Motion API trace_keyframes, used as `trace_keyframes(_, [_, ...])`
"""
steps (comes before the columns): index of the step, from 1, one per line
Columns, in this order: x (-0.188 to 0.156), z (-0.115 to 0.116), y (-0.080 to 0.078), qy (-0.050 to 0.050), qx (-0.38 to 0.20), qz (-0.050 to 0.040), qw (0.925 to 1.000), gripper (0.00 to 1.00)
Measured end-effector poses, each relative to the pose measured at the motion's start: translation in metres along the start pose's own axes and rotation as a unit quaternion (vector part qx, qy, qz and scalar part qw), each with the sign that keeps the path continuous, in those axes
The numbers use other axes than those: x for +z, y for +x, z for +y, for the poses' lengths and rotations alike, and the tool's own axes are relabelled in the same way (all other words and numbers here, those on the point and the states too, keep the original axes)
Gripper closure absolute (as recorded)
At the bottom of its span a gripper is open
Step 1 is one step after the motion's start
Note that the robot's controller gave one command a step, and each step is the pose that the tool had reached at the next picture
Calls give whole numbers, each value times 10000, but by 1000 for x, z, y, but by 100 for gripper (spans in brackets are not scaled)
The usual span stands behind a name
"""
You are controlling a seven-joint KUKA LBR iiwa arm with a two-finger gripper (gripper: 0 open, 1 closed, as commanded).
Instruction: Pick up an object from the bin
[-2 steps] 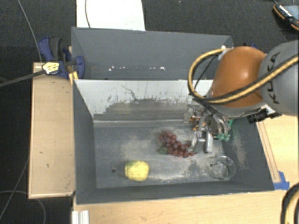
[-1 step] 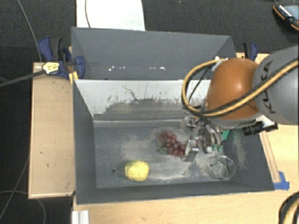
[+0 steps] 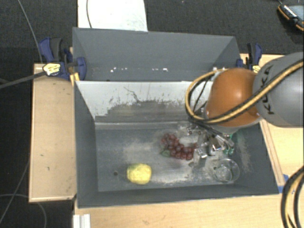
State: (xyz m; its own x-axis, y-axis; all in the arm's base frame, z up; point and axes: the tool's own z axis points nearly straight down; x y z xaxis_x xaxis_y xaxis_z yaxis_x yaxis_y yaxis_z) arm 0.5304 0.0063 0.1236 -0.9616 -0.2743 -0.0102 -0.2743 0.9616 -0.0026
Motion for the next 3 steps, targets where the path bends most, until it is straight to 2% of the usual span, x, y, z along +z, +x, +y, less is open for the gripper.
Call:
trace_keyframes(1, [-19, 8, -1, -6, 1977, -35, 9803, 0])
trace_keyframes(2, [19, -8, 12, -5, -100, -4, 9999, 0])
trace_keyframes(3, [22, -10, 19, -6, -35, -13, 10000, 0])
